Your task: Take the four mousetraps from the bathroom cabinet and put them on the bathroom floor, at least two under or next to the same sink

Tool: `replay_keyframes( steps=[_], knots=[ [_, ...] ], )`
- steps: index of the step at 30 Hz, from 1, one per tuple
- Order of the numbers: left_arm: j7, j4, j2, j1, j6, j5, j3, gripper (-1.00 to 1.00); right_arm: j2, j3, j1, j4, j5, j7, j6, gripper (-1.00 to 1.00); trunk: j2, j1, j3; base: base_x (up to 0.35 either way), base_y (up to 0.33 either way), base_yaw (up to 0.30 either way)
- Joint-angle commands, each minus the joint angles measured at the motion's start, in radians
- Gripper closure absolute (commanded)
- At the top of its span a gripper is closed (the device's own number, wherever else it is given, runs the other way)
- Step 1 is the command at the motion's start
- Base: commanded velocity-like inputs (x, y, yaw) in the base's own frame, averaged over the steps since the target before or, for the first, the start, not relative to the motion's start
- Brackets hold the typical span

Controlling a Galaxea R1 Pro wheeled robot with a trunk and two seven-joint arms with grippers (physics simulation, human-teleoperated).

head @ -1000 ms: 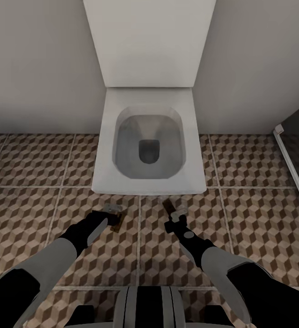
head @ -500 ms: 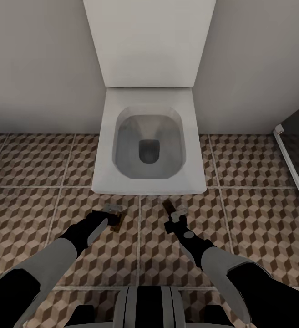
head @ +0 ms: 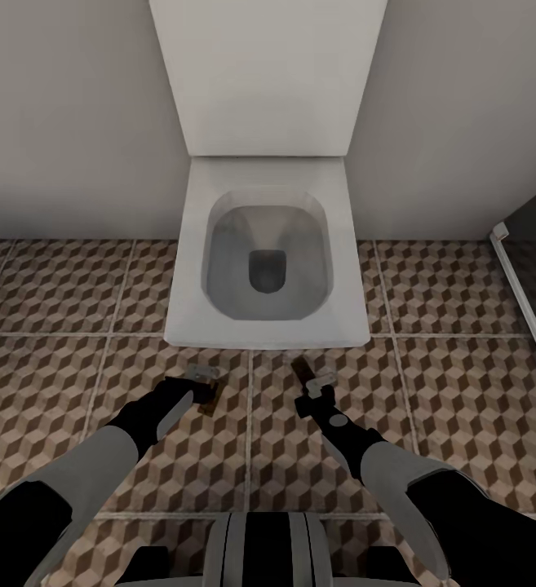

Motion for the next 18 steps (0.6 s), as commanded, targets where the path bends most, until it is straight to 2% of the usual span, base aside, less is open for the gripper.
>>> replay_keyframes(
  steps=[1, 2, 18],
  knots=[
    [0.009, -0.002, 0.001, -0.001, 0.003, 0.010, -0.008, -1.00, 0.001, 0.001, -0.001, 0.001, 0.005, -0.004, -0.003, 1.00, 0.000, 0.000, -0.001, 0.000, 0.000, 0.000],
    [0.009, -0.002, 0.001, -0.001, 0.003, 0.010, -0.008, -1.00, 0.001, 0.001, -0.001, 0.001, 0.005, -0.004, -0.003, -1.00, 0.000, 0.000, -0.001, 0.000, 0.000, 0.000],
    [0.009, -0.002, 0.002, -0.001, 0.003, 0.011, -0.008, -1.00, 0.002, 0.001, -0.001, 0.001, 0.005, -0.004, -0.004, -1.00, 0.000, 0.000, -0.001, 0.000, 0.000, 0.000]
  ],
)
